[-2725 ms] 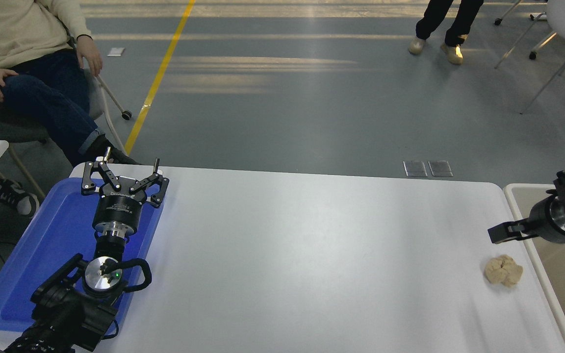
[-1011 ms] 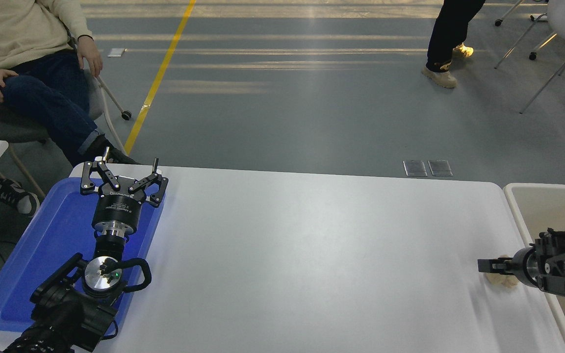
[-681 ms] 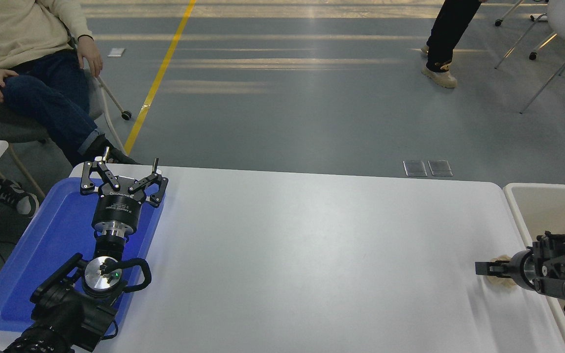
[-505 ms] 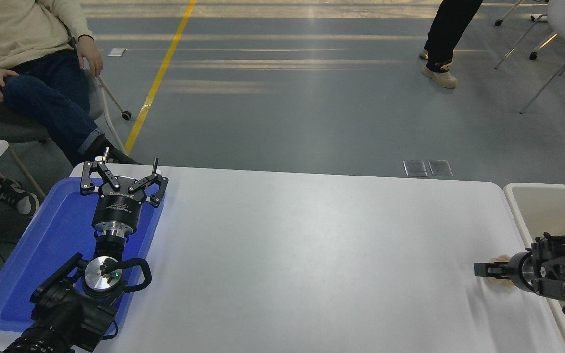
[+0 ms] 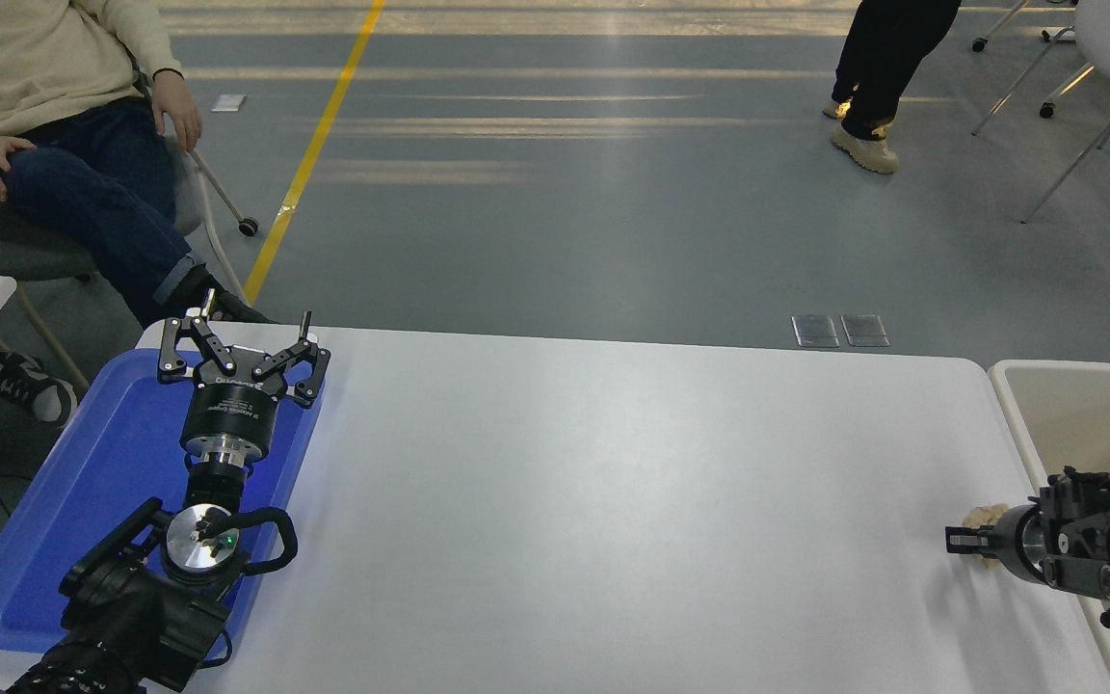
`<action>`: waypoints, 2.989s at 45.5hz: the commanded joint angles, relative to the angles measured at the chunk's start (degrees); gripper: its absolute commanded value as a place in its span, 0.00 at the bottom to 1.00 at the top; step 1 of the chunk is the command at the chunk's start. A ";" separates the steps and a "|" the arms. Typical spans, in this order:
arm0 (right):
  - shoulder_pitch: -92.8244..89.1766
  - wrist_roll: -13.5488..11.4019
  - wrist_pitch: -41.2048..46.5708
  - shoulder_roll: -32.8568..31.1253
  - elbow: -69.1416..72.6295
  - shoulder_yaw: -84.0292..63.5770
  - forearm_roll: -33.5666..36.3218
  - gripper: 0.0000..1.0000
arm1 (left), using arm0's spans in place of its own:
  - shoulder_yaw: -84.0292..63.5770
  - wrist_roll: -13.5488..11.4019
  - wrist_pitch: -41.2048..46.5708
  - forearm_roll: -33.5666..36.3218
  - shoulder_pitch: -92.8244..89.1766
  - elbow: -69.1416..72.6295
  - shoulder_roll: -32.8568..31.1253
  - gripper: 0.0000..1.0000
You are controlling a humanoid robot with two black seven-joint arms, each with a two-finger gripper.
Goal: Pick up paper ball place in dustbin
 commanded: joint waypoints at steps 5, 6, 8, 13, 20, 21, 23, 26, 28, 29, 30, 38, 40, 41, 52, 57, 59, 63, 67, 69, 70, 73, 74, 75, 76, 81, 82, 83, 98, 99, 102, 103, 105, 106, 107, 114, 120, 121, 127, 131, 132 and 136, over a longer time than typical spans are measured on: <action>-0.05 0.45 -0.06 -0.05 0.45 0.50 -0.17 0.00 | 0.00 0.00 0.00 -0.01 0.00 0.07 0.00 1.00; 0.04 0.45 -0.06 -0.05 0.54 0.50 -0.17 0.00 | 0.00 0.00 0.00 -0.01 0.00 -0.02 0.00 1.00; 0.30 0.45 -0.06 -0.05 0.63 0.50 -0.17 0.00 | 0.00 0.00 0.00 -0.01 0.00 0.07 0.00 1.00; 1.18 0.53 0.03 -0.14 0.89 0.58 -0.17 0.00 | 0.00 0.00 0.00 -0.01 0.00 -0.02 0.00 1.00; 2.85 0.62 0.11 -0.58 1.86 0.58 -0.17 0.00 | 0.00 0.00 0.00 -0.01 0.00 0.07 0.00 1.00; 3.20 0.62 0.11 -0.67 1.95 0.58 -0.17 0.00 | 0.00 0.00 0.00 -0.01 0.00 -0.02 0.00 1.00; 3.99 0.62 0.11 -0.76 2.65 0.58 -0.43 0.00 | 0.00 0.00 0.00 0.07 0.00 -0.02 0.00 1.00; 5.57 0.62 0.11 -1.46 3.88 0.50 -2.01 0.00 | 0.00 0.00 0.00 -0.01 0.00 -0.02 0.00 1.00; 6.71 0.62 0.11 -2.33 5.19 0.50 -3.24 0.00 | 0.00 0.00 0.00 -0.01 0.00 -0.02 0.00 1.00; 8.46 0.62 0.03 -3.47 7.03 0.50 -4.03 0.00 | 0.00 0.00 0.00 -0.01 0.00 -0.02 0.00 1.00; 9.26 0.62 0.03 -4.00 7.92 0.50 -4.21 0.00 | 0.00 0.00 0.00 -0.01 0.00 -0.02 0.00 1.00; 14.88 0.62 0.11 -7.96 13.02 -0.56 -4.82 0.00 | 0.00 0.00 0.00 -0.01 0.00 -0.02 0.00 1.00; 16.20 0.53 0.11 -8.93 14.16 -0.56 -5.87 0.00 | 0.00 0.00 0.00 0.07 0.00 -0.02 0.00 1.00; 16.99 0.53 0.11 -9.45 14.86 -0.56 -6.49 0.00 | 0.00 0.09 0.00 0.07 0.00 -0.02 0.00 1.00; 25.96 0.36 3.27 -12.62 19.70 -2.58 -8.69 0.00 | 0.00 0.09 0.00 0.07 0.00 -0.02 0.00 1.00; 30.79 0.36 4.68 -12.62 21.80 -5.04 -8.69 0.00 | 0.00 0.09 0.00 0.07 0.00 -0.02 -0.09 1.00; 32.81 0.36 5.03 -12.71 23.39 -6.09 -8.69 0.00 | 0.00 0.09 0.00 0.07 0.00 -0.02 -0.09 1.00; 37.82 0.36 5.30 -12.71 26.73 -9.08 -8.69 0.00 | 0.00 0.09 0.00 0.07 0.00 -0.02 -0.09 1.00; 42.57 0.36 5.39 -12.71 30.33 -12.07 -8.60 0.00 | 0.00 0.09 0.00 0.07 0.00 -0.02 -0.09 1.00; 44.59 0.36 5.65 -12.71 31.74 -12.95 -8.60 0.00 | 0.00 0.09 0.00 0.07 0.00 -0.02 -0.09 1.00; 45.47 0.36 5.82 -12.71 32.53 -13.30 -8.60 0.00 | 0.00 0.09 0.00 0.07 0.00 -0.02 -0.09 1.00; 47.67 0.36 6.70 -12.71 34.11 -14.27 -8.60 0.00 | 0.00 0.18 0.00 0.07 0.00 -0.02 -0.09 1.00; 48.37 0.36 7.05 -12.71 34.46 -14.62 -8.60 0.00 | 0.00 0.18 0.00 0.07 0.00 -0.02 -0.09 1.00; 48.99 0.36 7.40 -12.71 34.90 -14.97 -8.52 0.00 | 0.00 0.18 -0.08 0.07 0.00 -0.02 -0.09 1.00; 49.69 0.44 7.76 -12.62 35.34 -15.32 -8.52 0.00 | 0.00 0.18 0.00 0.07 0.00 -0.02 -0.09 1.00; 53.91 0.53 10.39 -12.53 38.24 -16.55 -8.52 0.00 | 0.00 0.18 -0.08 0.07 0.00 -0.02 -0.09 1.00; 54.78 0.53 11.09 -12.62 38.94 -16.64 -8.43 0.00 | 0.00 0.18 -0.08 0.07 0.00 -0.02 -0.09 1.00; 55.75 0.53 11.97 -12.62 39.56 -16.73 -8.43 0.00 | 0.00 0.18 0.00 0.07 0.00 -0.02 -0.09 1.00; 67.00 0.80 25.94 -12.53 43.96 -15.77 -7.55 0.00 | 0.00 0.18 0.00 0.07 0.00 -0.02 -0.09 1.00; 67.53 0.88 27.08 -12.53 43.87 -15.59 -7.55 0.00 | 0.00 0.18 0.00 0.07 0.00 -0.02 0.00 1.00; 70.33 2.19 33.04 -12.53 43.87 -14.45 -7.37 0.00 | 0.00 0.18 0.00 0.07 0.00 -0.02 -0.09 1.00; 70.87 2.64 34.46 -12.53 43.87 -14.18 -7.20 0.00 | 0.00 0.18 0.00 0.07 0.00 -0.02 -0.09 1.00; 71.75 3.08 37.36 -12.62 43.87 -13.74 -6.67 0.00 | 0.00 0.18 0.00 0.07 0.00 -0.02 -0.09 1.00; 72.19 3.08 38.51 -12.62 43.87 -13.66 -6.50 0.00 | 0.00 0.18 0.00 0.07 0.00 -0.02 -0.09 1.00; 72.46 3.08 39.39 -12.62 43.87 -13.48 -6.41 0.00 | 0.00 0.18 0.00 0.07 0.00 -0.02 0.00 1.00; 73.60 3.17 41.51 -12.45 43.52 -13.48 -6.41 0.00 | 0.00 0.18 -0.08 0.07 0.00 -0.02 0.00 1.00; 73.34 3.17 41.51 -12.18 43.52 -13.39 -6.32 0.00 | 0.00 0.18 0.00 0.07 0.00 -0.02 0.00 1.00; 73.34 3.17 41.51 -12.18 43.52 -13.39 -6.41 0.00 | 0.00 0.18 0.00 0.07 0.00 -0.02 -0.09 1.00; 73.16 3.08 41.42 -12.36 43.52 -12.95 -6.41 0.00 | 0.00 0.18 -0.08 0.07 0.00 -0.02 -0.09 1.00; 72.99 3.08 41.42 -12.45 43.52 -12.95 -6.32 0.00 | 0.00 0.18 0.00 0.07 0.00 -0.02 0.00 1.00; 72.99 3.08 41.33 -12.45 43.52 -12.95 -6.32 0.00 | 0.00 0.18 0.00 0.07 0.00 -0.02 0.00 1.00; 72.99 3.08 41.16 -12.53 43.52 -12.86 -6.32 0.00 | 0.00 0.18 0.00 0.07 0.00 -0.02 -0.09 1.00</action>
